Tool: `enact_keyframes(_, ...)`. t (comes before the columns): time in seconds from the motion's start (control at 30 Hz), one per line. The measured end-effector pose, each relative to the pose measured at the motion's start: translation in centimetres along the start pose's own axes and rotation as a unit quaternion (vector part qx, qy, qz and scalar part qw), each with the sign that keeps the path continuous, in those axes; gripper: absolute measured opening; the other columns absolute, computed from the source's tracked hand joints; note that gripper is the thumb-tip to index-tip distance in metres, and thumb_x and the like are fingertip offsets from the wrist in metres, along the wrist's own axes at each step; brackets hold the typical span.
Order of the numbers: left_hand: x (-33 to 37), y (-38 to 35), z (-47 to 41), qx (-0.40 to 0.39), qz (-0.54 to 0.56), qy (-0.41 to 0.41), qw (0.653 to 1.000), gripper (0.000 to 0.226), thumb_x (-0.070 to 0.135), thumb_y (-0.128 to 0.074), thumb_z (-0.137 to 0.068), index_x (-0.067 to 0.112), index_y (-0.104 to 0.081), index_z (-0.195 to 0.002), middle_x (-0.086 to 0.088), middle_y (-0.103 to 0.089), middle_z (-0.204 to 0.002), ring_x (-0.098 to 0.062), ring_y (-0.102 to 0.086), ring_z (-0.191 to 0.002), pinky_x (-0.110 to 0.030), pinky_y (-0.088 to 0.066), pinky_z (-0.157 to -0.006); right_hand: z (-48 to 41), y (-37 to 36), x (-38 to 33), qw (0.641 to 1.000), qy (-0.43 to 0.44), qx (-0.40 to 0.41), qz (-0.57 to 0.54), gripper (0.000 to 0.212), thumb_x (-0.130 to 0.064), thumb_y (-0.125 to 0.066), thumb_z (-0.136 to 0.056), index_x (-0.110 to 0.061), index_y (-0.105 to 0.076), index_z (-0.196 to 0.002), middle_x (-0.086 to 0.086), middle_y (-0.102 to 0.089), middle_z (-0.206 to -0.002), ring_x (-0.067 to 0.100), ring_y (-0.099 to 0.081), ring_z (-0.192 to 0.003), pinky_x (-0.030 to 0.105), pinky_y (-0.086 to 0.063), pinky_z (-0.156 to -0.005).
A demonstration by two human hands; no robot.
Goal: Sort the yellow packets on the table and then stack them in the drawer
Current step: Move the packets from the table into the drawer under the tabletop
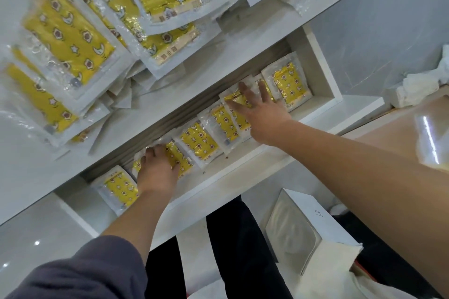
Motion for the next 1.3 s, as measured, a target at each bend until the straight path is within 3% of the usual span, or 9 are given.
enact_keyframes(0.33,-3.0,-0.3,-0.6,-0.012,-0.125,-0.084,0.989,0.054,0.038,-0.061,-0.090,0.013,-0.037,-0.131,-0.012,-0.044,-0.130,-0.033,-0.048,-0.116,-0.041,-0.048,-0.084,0.1,0.3,-0.6,1.000,-0.018,-0.009,0.013,0.102,-0.008,-0.058,-0.087,-0.047,0.014,-0.148,-0.003,0.031,-0.157,0.041,0.020,-0.144,0.070,-0.023,-0.107)
enact_keyframes(0.53,-2.5,0.8,0.4,-0.010,-0.104,-0.093,0.990,0.045,0.040,-0.056,-0.093,0.020,-0.037,-0.128,-0.010,-0.044,-0.122,-0.029,-0.062,-0.091,-0.033,-0.047,-0.064,0.8,0.6,-1.4,0.999,-0.027,-0.013,0.012,0.099,-0.016,-0.062,-0.090,-0.045,0.011,-0.149,-0.002,0.028,-0.158,0.040,0.016,-0.145,0.066,-0.021,-0.111)
enact_keyframes(0.7,-0.3,5.9,4.6,-0.076,0.045,-0.096,0.991,0.023,0.037,-0.052,-0.093,0.020,-0.053,-0.110,-0.002,-0.061,-0.103,-0.025,-0.061,-0.089,-0.034,-0.050,-0.071,4.8,2.0,-4.9,0.998,-0.036,0.030,-0.043,0.080,-0.014,-0.057,-0.089,-0.034,-0.012,-0.151,0.005,0.003,-0.162,0.037,-0.004,-0.148,0.058,-0.033,-0.109)
enact_keyframes(0.8,-0.3,11.5,8.5,-0.024,0.155,-0.126,0.980,0.009,0.032,-0.052,-0.091,0.026,-0.057,-0.087,0.007,-0.062,-0.077,-0.016,-0.060,-0.073,-0.034,-0.053,-0.064,7.8,3.8,-8.7,0.980,-0.035,0.068,-0.182,0.057,-0.016,-0.053,-0.091,-0.023,-0.034,-0.145,0.007,-0.034,-0.150,0.030,-0.040,-0.132,0.047,-0.048,-0.096)
enact_keyframes(0.9,-1.7,17.0,10.9,0.061,0.274,-0.099,0.955,0.011,0.027,-0.054,-0.090,0.023,-0.057,-0.079,0.006,-0.059,-0.069,-0.011,-0.054,-0.064,-0.030,-0.045,-0.057,10.4,6.3,-13.1,0.928,-0.059,0.109,-0.351,0.032,-0.018,-0.052,-0.093,-0.018,-0.057,-0.124,0.003,-0.062,-0.120,0.023,-0.060,-0.104,0.039,-0.052,-0.086)
enact_keyframes(0.97,-3.7,19.2,10.1,0.086,0.367,-0.014,0.926,0.007,0.027,-0.057,-0.086,0.020,-0.059,-0.087,0.003,-0.062,-0.078,-0.009,-0.056,-0.067,-0.023,-0.044,-0.058,11.3,8.0,-16.1,0.869,-0.098,0.113,-0.471,0.018,-0.020,-0.053,-0.093,-0.017,-0.063,-0.108,0.000,-0.067,-0.102,0.019,-0.062,-0.093,0.036,-0.053,-0.083)
enact_keyframes(1.1,-6.7,21.6,6.2,0.005,0.565,0.154,0.810,0.043,0.034,-0.067,-0.082,0.010,-0.052,-0.115,-0.012,-0.066,-0.090,-0.026,-0.068,-0.079,-0.037,-0.057,-0.072,11.2,11.1,-20.8,0.709,-0.167,0.077,-0.681,0.007,-0.025,-0.058,-0.090,-0.022,-0.063,-0.093,-0.001,-0.069,-0.093,0.017,-0.067,-0.085,0.039,-0.058,-0.077)
enact_keyframes(1.2,-6.6,22.7,4.4,-0.033,0.546,0.129,0.827,0.029,0.031,-0.068,-0.086,0.009,-0.058,-0.101,-0.010,-0.063,-0.076,-0.030,-0.066,-0.074,-0.040,-0.057,-0.074,10.1,12.7,-22.9,0.610,-0.194,0.042,-0.767,0.015,-0.025,-0.060,-0.091,-0.016,-0.063,-0.103,0.004,-0.069,-0.097,0.015,-0.066,-0.077,0.033,-0.056,-0.067)
enact_keyframes(1.3,-6.6,22.9,3.6,-0.032,0.521,0.101,0.847,0.023,0.031,-0.068,-0.086,0.011,-0.056,-0.087,-0.009,-0.062,-0.071,-0.025,-0.063,-0.065,-0.037,-0.054,-0.068,8.9,13.5,-24.0,0.575,-0.219,0.050,-0.787,0.021,-0.028,-0.061,-0.093,-0.013,-0.062,-0.107,0.006,-0.068,-0.093,0.019,-0.065,-0.078,0.031,-0.054,-0.063)
Point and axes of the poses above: each hand's wrist, its own z-axis away from the middle knuckle, its own y-axis out of the back of the hand, x = y × z, the point moved 2 cm from there along -z, towards the middle knuckle
